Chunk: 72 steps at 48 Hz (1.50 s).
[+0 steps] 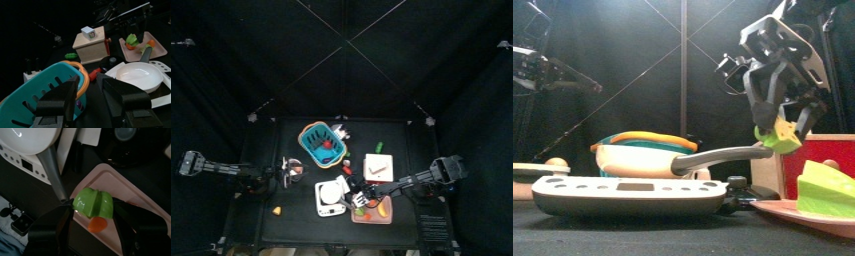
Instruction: Place starfruit bottom on plate
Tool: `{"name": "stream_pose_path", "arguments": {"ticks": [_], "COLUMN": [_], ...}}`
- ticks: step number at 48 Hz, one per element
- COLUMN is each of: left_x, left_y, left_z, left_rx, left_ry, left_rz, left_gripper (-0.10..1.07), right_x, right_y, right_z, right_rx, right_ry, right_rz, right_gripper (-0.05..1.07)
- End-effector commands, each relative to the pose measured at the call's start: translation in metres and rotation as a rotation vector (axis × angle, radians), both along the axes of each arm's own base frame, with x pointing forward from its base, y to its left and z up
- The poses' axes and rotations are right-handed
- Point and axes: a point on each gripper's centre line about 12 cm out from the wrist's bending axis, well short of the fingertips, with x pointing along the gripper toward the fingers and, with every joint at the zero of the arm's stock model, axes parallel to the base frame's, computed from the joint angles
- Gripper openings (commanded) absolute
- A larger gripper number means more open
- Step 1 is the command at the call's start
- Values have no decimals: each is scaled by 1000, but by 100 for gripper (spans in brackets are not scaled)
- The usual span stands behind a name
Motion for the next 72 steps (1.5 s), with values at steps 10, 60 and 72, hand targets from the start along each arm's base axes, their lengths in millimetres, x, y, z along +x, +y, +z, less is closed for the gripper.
{"name": "stream_pose_path", "arguments": {"ticks": [10,60,72], "left_x": [2,2,2], "left_y": [0,0,-1], "left_z": [3,2,2], "left_rx": [-4,-6,-6], "left_ry": [-5,4,4], "left_rz": [0,-1,-4], "left_gripper": [76,76,76], "right_x": [-8,1,8], "right_y": [-3,0,-1], "right_z": [-8,-8,0], "right_rx": [3,13,3], "right_ry": [1,20,-2], "right_rz": [-5,-11,-2], "right_gripper": [73,97,97]}}
